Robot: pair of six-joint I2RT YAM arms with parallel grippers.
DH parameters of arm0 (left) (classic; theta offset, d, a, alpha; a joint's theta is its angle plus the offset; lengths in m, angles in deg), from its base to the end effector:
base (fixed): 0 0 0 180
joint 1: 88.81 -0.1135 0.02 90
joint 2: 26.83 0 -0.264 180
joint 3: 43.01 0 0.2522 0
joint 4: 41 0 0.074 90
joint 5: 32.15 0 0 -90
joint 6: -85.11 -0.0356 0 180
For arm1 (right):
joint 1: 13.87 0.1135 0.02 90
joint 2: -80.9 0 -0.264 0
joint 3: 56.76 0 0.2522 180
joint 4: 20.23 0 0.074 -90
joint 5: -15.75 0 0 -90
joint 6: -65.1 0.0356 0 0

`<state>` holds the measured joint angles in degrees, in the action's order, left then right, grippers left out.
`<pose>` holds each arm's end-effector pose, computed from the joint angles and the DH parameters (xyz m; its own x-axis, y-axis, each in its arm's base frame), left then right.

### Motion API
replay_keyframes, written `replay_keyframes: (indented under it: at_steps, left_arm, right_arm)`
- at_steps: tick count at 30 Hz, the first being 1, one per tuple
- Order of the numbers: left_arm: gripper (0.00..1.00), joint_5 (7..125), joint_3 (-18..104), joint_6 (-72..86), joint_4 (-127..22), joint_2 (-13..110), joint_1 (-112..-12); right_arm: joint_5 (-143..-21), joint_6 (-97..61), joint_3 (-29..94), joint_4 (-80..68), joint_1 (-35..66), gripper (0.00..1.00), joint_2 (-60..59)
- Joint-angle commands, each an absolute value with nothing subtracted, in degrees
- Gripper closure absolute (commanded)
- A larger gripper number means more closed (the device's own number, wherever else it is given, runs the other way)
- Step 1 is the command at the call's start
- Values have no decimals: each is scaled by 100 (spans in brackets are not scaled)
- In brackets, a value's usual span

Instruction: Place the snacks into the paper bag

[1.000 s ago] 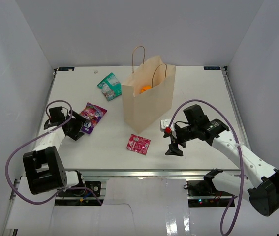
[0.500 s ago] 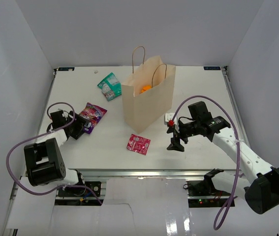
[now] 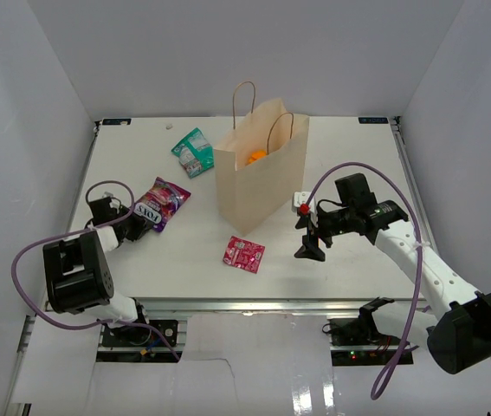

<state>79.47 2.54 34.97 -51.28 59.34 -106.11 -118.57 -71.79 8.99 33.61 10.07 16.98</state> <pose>0.2534 0.0652 0.1296 -0.5338 -0.7903 -0.3009 -0.5168 0.5865 -0.6237 0.1885 0.1109 0.2803 0.0066 -0.5685 -0.8226 -0.9929 0.0942 -0.0731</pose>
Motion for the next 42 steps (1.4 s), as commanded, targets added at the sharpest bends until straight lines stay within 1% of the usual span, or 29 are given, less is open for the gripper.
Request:
replay_keyframes:
  at_steps: [1,4,5,6,7,14,23,33,36,40,42]
  left_arm:
    - [82,7797,142,3282,-5300,5799,-10682]
    - [88,7867,230,3273,-5301,5694,-10700]
    - [95,7894,265,3291,-5309,5641,-10700]
    - [99,7929,300,3317,-5309,5571,-10691]
    - [100,7990,422,3378,-5318,5483,-10691]
    - [100,8088,1029,3957,-5415,4403,-10691]
    - [100,8272,1838,4284,-5626,4226,-10674]
    - [100,8641,3586,4521,-5766,4199,-10191]
    - [100,8834,4262,4609,-5871,4330,-9867]
    - [100,9133,5666,4565,-6302,4726,-9383]
    - [100,9212,6082,4539,-6477,4919,-9129]
  right_arm:
    - [-12031,-7157,1114,3308,942,12,1674]
    - [-12031,-7157,1123,3291,916,12,1674]
    - [-12031,-7157,1123,3300,907,12,1691]
    - [-12031,-7166,1132,3308,907,12,1683]
    - [-12031,-7166,1132,3308,898,12,1691]
    - [-12066,-7166,1158,3282,854,12,1692]
    - [-12110,-7140,1219,3273,845,13,1683]
    - [-12101,-7122,1228,3264,819,13,1665]
    - [-12101,-7113,1219,3256,810,13,1656]
    - [-12101,-7122,1211,3256,801,13,1639]
    - [-12110,-7113,1202,3247,801,13,1639]
